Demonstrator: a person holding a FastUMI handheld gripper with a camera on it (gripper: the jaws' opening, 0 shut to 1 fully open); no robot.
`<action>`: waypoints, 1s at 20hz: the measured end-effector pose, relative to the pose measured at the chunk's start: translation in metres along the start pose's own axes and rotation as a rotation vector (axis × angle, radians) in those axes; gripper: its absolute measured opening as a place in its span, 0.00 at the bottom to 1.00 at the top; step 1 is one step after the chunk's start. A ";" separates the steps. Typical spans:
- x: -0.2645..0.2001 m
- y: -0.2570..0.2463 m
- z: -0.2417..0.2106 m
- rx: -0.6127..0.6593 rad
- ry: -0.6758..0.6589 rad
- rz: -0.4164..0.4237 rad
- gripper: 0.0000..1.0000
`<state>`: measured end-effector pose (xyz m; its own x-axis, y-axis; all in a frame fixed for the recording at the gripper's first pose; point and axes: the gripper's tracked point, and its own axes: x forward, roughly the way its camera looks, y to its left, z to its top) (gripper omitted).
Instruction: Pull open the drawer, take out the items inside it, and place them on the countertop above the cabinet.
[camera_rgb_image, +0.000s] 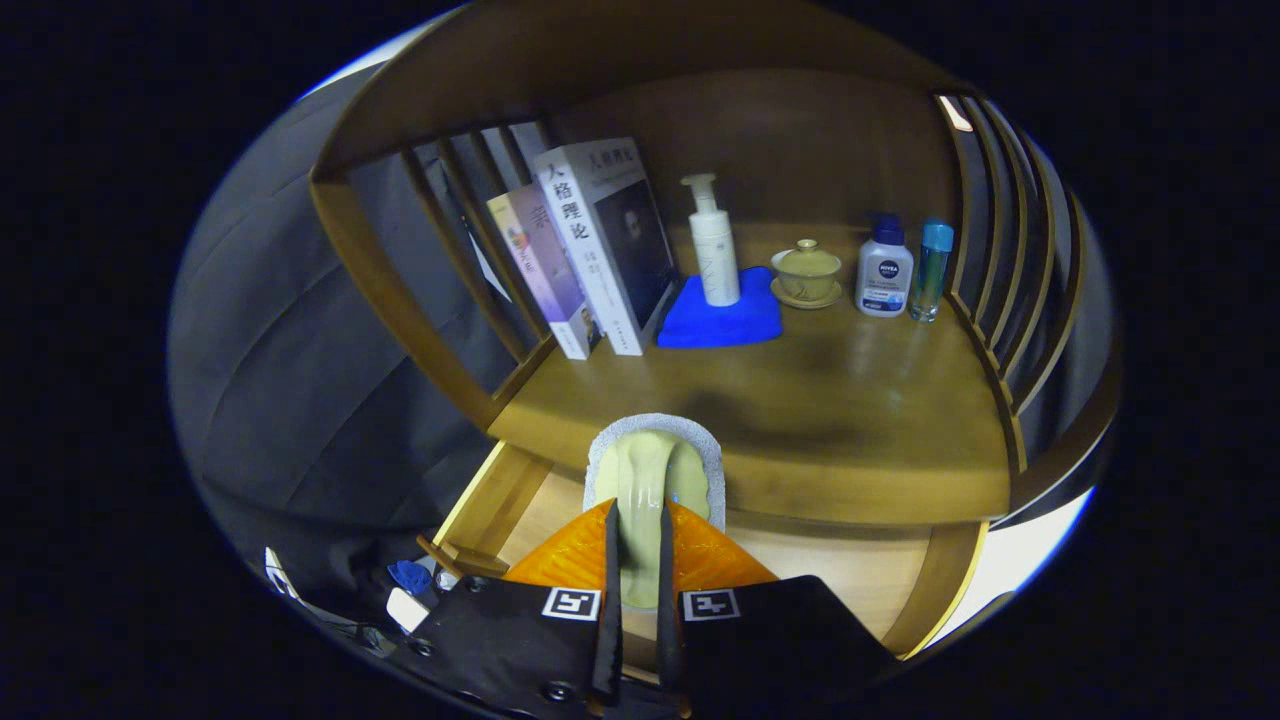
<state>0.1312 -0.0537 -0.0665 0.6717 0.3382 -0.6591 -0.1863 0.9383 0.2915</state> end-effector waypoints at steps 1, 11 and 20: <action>0.004 -0.008 0.006 0.018 0.001 -0.017 0.16; 0.055 -0.064 0.055 0.122 0.086 -0.113 0.18; 0.092 -0.065 0.067 0.152 0.172 -0.120 0.18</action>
<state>0.2528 -0.0883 -0.0998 0.5483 0.2449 -0.7996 0.0059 0.9550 0.2965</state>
